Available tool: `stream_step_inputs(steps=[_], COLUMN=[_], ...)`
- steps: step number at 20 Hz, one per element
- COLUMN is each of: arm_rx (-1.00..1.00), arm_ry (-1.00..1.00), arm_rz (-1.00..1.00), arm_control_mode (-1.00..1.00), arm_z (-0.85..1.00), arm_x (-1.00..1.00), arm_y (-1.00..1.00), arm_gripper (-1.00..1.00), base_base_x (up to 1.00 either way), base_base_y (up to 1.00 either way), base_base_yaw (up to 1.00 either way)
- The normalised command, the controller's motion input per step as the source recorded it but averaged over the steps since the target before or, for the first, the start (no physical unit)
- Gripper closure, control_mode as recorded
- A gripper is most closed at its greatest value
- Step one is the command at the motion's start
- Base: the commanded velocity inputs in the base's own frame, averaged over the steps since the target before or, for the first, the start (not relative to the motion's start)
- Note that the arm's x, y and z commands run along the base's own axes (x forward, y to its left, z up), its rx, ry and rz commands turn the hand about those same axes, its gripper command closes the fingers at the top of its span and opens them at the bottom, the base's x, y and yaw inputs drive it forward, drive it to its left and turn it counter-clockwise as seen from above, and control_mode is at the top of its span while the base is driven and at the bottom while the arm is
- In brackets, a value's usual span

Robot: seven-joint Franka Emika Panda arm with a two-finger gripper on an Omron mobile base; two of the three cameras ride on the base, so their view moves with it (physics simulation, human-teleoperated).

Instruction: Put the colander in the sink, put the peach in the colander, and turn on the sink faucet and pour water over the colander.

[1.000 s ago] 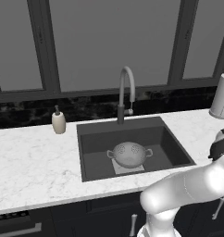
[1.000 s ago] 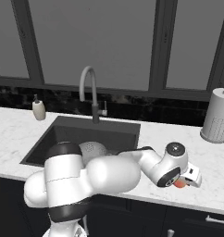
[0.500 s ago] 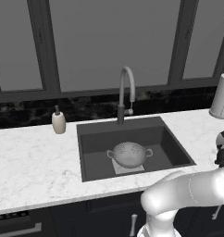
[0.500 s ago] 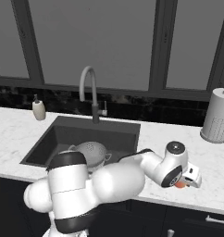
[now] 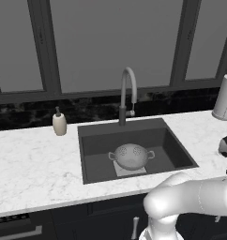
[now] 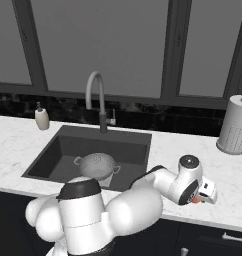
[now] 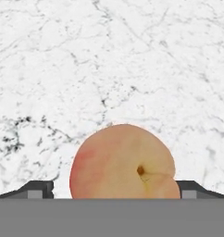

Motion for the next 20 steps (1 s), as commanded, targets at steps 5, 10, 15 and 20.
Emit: stream_step_inputs(steps=[5, 10, 15, 20], arm_rx=[0.0, 0.0, 0.0, 0.0], arm_ry=[0.0, 0.0, -0.01, -0.06], arm_rz=[0.0, 0.0, 0.0, 0.01], arm_control_mode=[-1.0, -1.0, -1.0, -1.0], arm_z=[-0.06, 0.0, 0.01, 0.24], arm_x=[0.04, 0.0, 0.0, 0.0], arm_y=[0.0, 0.01, 0.31, 0.41], arm_gripper=[1.0, 1.0, 1.0, 1.0], base_base_x=[0.0, 0.0, 0.0, 0.0], base_base_y=[0.0, 0.0, 0.0, 0.0], base_base_yaw=[0.0, 0.0, 0.0, 0.0])
